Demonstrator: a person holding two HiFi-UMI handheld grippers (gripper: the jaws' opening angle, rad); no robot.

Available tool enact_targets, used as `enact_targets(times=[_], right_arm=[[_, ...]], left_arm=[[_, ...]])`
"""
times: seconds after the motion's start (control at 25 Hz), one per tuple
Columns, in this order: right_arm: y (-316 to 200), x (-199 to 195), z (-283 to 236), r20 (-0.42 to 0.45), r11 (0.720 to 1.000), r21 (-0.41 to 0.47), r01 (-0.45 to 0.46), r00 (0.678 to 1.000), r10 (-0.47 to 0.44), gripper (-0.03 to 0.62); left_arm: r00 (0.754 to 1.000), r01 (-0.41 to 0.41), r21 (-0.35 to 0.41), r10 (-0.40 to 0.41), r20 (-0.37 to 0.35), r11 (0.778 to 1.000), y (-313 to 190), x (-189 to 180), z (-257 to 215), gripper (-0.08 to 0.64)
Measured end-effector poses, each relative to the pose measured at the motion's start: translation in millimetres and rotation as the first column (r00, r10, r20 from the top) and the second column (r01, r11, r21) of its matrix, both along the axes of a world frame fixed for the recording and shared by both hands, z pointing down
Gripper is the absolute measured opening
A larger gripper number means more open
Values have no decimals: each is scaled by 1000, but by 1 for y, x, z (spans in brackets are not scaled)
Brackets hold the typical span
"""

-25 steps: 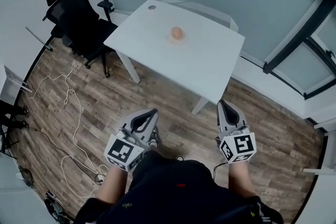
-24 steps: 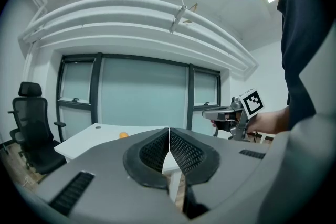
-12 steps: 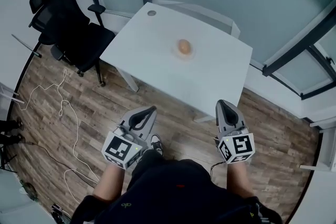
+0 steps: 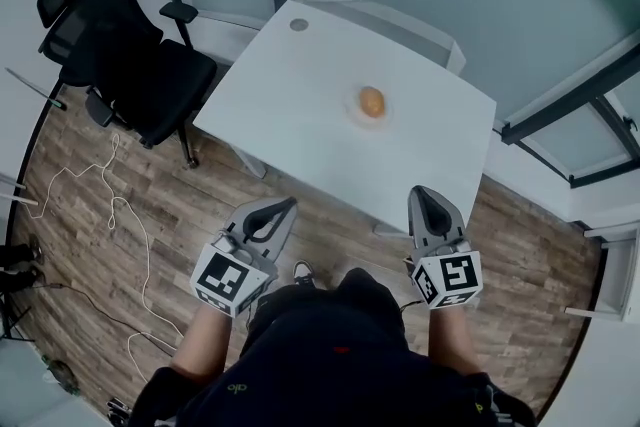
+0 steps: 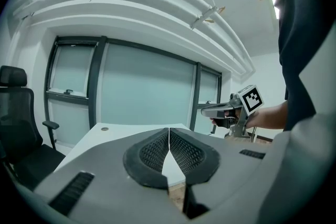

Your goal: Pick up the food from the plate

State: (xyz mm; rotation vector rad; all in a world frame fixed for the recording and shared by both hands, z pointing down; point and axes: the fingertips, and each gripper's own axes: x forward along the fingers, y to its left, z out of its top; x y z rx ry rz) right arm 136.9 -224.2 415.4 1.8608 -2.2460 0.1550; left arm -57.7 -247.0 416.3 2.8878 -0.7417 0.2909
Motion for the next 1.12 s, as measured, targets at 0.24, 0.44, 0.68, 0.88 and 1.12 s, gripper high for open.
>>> enact_targets(times=[0.24, 0.44, 0.68, 0.88, 1.12], right_arm=[[-41, 15, 1, -10, 1000, -3, -7, 1000, 7, 25], [-89, 37, 17, 10, 1000, -13, 12, 1000, -11, 25], [-150, 75, 26, 38, 998, -23, 54, 998, -54, 25], [-188, 121, 49, 87, 996, -65, 66, 994, -60, 26], [-214, 132, 93, 101, 984, -161, 75, 993, -60, 26]], left_arm=[[1000, -17, -12, 17, -7, 1000, -42, 19, 3, 23], [1000, 6, -24, -6, 20, 1000, -85, 40, 13, 23], [998, 58, -56, -56, 33, 997, -134, 81, 9, 23], [994, 92, -46, -89, 60, 995, -168, 123, 8, 23], [984, 149, -109, -136, 116, 983, -185, 117, 35, 23]])
